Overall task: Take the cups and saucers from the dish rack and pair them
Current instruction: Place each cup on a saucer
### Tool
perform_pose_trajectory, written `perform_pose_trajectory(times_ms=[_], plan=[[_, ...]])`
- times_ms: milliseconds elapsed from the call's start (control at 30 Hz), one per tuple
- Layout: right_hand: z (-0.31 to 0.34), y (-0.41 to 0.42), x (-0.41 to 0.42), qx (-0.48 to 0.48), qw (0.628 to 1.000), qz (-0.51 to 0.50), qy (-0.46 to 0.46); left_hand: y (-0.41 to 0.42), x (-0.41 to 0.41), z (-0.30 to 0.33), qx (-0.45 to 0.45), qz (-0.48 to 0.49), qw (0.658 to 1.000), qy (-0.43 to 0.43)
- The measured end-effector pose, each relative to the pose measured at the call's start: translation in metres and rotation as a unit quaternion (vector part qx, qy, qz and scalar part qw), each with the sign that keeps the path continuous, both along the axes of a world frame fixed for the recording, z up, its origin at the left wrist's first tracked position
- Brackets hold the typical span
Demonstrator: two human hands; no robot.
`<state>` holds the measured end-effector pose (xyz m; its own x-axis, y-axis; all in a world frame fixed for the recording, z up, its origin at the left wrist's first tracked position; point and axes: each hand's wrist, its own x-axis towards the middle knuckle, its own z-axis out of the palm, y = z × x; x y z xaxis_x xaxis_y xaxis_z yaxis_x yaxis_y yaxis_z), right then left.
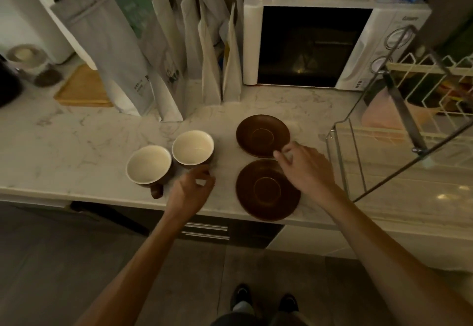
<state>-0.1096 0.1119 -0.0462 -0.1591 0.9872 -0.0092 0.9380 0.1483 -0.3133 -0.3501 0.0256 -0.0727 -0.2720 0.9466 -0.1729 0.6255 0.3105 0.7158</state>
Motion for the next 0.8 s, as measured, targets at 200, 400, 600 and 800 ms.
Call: perform_pose_trajectory(times_ms=[200, 400, 600, 800], plan=[[0.021, 0.033, -0.069, -0.088, 0.975, 0.072, 0.192, -0.012, -0.028, 0.010, 0.051, 0.152, 0.978, -0.135], [0.013, 0.055, -0.131, -0.169, 0.962, 0.094, 0.190, 0.002, -0.016, 0.010, 0.011, 0.248, 0.918, -0.309], [0.002, 0.062, -0.152, -0.218, 0.959, 0.101, 0.150, 0.013, -0.015, -0.006, 0.006, 0.298, 0.882, -0.365], [-0.009, 0.060, -0.161, -0.261, 0.943, 0.104, 0.177, 0.022, -0.012, -0.011, 0.028, 0.341, 0.832, -0.436]])
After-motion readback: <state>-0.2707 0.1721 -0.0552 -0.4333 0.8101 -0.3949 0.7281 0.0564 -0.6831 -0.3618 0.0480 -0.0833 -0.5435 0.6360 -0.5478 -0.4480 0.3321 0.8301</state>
